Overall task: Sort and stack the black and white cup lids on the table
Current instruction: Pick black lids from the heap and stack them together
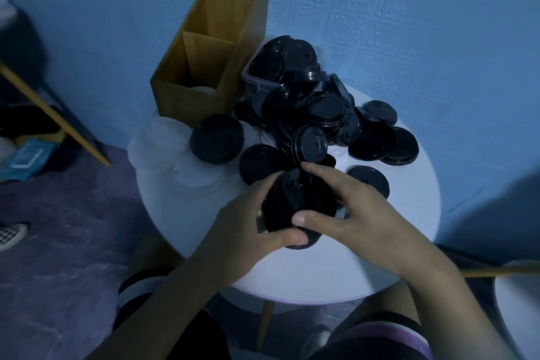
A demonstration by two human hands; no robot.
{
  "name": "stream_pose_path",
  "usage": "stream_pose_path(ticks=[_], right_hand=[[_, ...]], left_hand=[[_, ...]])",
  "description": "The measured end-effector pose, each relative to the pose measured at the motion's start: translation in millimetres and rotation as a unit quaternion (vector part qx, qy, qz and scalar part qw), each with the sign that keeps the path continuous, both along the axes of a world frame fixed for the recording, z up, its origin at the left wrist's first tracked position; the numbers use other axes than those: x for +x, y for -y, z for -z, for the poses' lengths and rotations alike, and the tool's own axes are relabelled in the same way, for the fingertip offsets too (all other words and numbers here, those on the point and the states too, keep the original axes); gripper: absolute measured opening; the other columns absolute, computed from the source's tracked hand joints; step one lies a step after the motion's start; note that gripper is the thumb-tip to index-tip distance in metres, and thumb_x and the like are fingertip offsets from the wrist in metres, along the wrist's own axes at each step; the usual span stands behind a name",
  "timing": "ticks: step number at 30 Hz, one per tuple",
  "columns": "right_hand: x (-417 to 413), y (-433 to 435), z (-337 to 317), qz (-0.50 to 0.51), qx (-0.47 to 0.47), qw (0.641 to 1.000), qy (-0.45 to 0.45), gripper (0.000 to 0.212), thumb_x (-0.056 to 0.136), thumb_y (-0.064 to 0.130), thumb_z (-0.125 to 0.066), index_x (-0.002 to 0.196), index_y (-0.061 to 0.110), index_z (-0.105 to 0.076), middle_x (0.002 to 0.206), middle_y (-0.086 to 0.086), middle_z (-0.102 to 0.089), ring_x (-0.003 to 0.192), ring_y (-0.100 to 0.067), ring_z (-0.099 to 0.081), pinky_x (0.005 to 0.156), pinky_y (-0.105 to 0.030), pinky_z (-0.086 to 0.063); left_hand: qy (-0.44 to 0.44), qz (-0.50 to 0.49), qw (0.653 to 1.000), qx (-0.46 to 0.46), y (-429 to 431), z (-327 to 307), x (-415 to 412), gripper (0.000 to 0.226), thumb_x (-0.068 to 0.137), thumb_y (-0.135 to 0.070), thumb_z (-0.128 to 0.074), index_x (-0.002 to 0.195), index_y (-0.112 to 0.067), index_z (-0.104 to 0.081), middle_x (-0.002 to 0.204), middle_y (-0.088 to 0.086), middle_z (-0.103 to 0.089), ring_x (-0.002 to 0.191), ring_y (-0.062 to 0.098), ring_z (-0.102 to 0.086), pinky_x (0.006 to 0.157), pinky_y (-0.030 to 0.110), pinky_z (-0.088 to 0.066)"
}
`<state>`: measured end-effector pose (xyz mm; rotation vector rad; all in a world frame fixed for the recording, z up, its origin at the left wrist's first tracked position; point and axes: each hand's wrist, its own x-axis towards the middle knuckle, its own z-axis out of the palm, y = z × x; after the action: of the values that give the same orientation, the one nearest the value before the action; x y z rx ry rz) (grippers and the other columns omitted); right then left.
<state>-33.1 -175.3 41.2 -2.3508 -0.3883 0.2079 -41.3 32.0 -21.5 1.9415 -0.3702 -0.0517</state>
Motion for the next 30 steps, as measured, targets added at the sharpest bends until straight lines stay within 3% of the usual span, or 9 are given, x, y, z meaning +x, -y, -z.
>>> stream_pose_path(ticks=[4,7,11,15,21,26,30], right_hand=[[5,-1,-2,-0.003,-0.011,1.0,-0.015,0.093,0.068,0.07,-0.072,0.151,0.052,-0.034,0.144,0.027,-0.052,0.132,0.006,-0.049,0.114,-0.03,-0.042],[7,-2,-5,-0.013,-0.028,0.999,-0.027,0.086,0.076,0.056,-0.079,0.15,0.053,-0.035,0.142,0.03,-0.052,0.13,0.007,-0.049,0.113,-0.029,-0.042],[10,-1,-10,-0.038,-0.043,0.998,-0.039,0.085,0.078,0.051,-0.08,0.149,0.054,-0.035,0.147,0.034,-0.046,0.132,0.011,-0.046,0.114,-0.026,-0.041],[13,0,-11,-0.049,-0.044,0.996,-0.054,0.085,0.079,0.045,-0.083,0.149,0.054,-0.037,0.144,0.032,-0.05,0.127,0.01,-0.051,0.111,-0.025,-0.043],[7,-2,-5,-0.038,-0.056,0.997,-0.026,0.083,0.076,0.057,-0.077,0.147,0.055,-0.034,0.138,0.035,-0.05,0.124,0.01,-0.05,0.105,-0.014,-0.042],[7,-4,-6,-0.033,-0.072,0.997,-0.025,0.083,0.074,0.061,-0.075,0.147,0.054,-0.034,0.129,0.04,-0.05,0.122,0.012,-0.048,0.095,0.0,-0.035],[6,-9,-6,-0.023,-0.081,0.996,-0.003,0.086,0.074,0.065,-0.071,0.15,0.046,-0.036,0.123,0.042,-0.045,0.118,0.016,-0.043,0.091,0.004,-0.032]], left_hand=[[-0.002,0.002,1.0,0.001,-2,-1,3,0.081,0.075,-0.028,-0.089,0.135,-0.059,-0.045,0.127,-0.032,-0.062,0.12,-0.011,-0.057,0.091,0.006,-0.045],[-0.003,0.015,1.0,0.002,-3,-2,4,0.079,0.076,-0.027,-0.09,0.131,-0.061,-0.045,0.125,-0.029,-0.066,0.119,-0.008,-0.06,0.093,0.01,-0.048],[-0.005,0.027,1.0,-0.003,-4,-3,4,0.072,0.077,-0.027,-0.089,0.134,-0.051,-0.052,0.122,-0.025,-0.068,0.117,-0.003,-0.063,0.091,0.011,-0.049],[-0.002,0.023,1.0,0.003,-4,0,6,0.078,0.075,-0.029,-0.09,0.13,-0.062,-0.046,0.123,-0.028,-0.067,0.116,-0.006,-0.062,0.093,0.009,-0.047],[0.001,0.016,1.0,0.021,-5,3,4,0.087,0.068,-0.041,-0.093,0.136,-0.06,-0.042,0.127,-0.03,-0.063,0.119,-0.008,-0.059,0.093,0.008,-0.046],[0.008,0.014,0.999,0.04,-3,2,4,0.095,0.064,-0.047,-0.094,0.143,-0.05,-0.041,0.131,-0.029,-0.06,0.121,-0.007,-0.057,0.1,0.023,-0.049],[0.002,0.006,0.999,0.041,-5,9,6,0.104,0.062,-0.051,-0.094,0.143,-0.059,-0.03,0.132,-0.037,-0.055,0.118,-0.012,-0.057,0.098,0.011,-0.044]])
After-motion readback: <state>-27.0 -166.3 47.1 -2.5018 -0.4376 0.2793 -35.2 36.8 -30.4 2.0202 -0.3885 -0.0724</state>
